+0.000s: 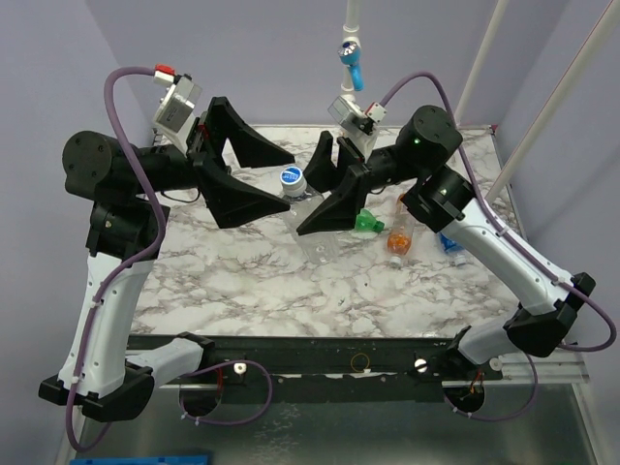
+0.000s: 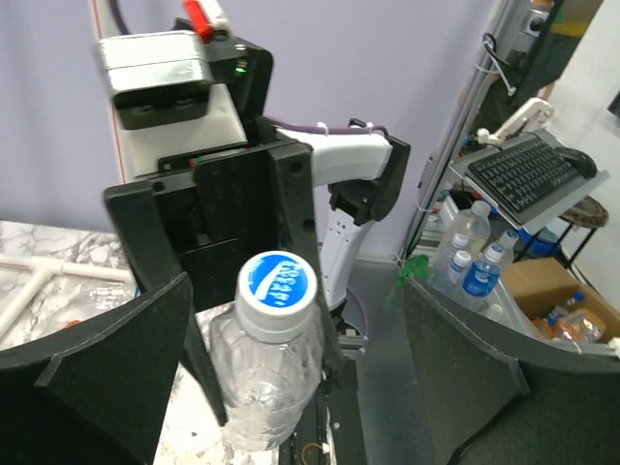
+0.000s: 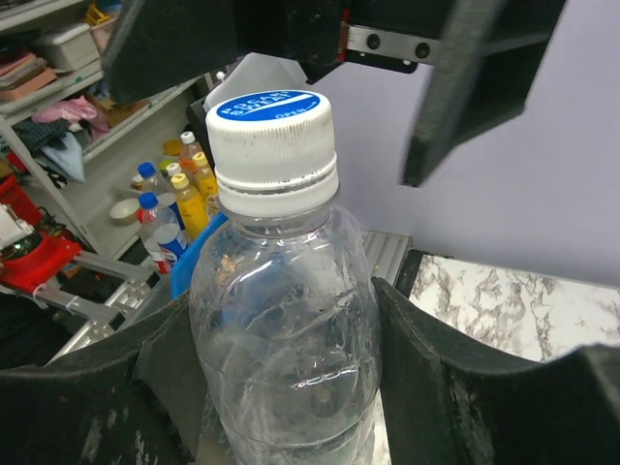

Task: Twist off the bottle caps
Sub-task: Unscrew the bottle cap from the plastic bottle.

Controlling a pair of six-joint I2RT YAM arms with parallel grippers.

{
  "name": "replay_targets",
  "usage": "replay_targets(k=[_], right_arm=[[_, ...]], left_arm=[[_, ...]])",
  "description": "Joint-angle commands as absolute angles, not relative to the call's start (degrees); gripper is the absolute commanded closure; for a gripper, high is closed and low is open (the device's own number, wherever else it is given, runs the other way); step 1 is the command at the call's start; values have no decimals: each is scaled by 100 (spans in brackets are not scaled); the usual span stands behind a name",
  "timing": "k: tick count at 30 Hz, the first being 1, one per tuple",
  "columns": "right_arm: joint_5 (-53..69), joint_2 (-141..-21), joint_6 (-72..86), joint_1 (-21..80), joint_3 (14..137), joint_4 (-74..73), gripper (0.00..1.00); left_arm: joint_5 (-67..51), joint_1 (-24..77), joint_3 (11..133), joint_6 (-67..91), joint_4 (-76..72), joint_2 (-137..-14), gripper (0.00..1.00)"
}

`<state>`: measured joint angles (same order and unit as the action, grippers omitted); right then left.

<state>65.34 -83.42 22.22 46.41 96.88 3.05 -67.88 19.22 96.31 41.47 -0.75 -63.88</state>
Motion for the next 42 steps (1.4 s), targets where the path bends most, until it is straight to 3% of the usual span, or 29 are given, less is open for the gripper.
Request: replay_targets(k=[1, 6, 17, 23, 30, 31, 32, 42], right_arm=[[6452, -8522, 2576, 4597, 9714, 731, 99], [6337, -8728, 2706, 4597, 9841, 758, 99], [6153, -8802, 2881, 4588, 9797, 1057, 99], [6127, -8784, 3100, 4535, 9661, 1360, 99], [6193, -8877, 3450, 4509, 9620, 1881, 100], [6134, -8929, 3498, 4498, 9633, 1891, 100], [6083, -8931, 3448, 4496, 9650, 1814, 100], [5447, -8929, 2709, 4491, 9983, 733, 99]], left_arm=[[-7364, 1951, 9674, 4316, -416, -6376, 12], [-7441, 2003, 9662, 4266, -510, -6390, 13], [-7616, 2073, 9595, 3958, -532, -6354, 30], [-7490, 2083, 9581, 3828, -577, -6354, 60], [-7422, 2092, 9499, 3808, -595, -6334, 72], [-7259, 2092, 9468, 3742, -595, -6337, 93], [-7188, 2092, 9463, 3700, -562, -6337, 100], [-6354, 2083, 9440, 3151, 88, -6267, 100]])
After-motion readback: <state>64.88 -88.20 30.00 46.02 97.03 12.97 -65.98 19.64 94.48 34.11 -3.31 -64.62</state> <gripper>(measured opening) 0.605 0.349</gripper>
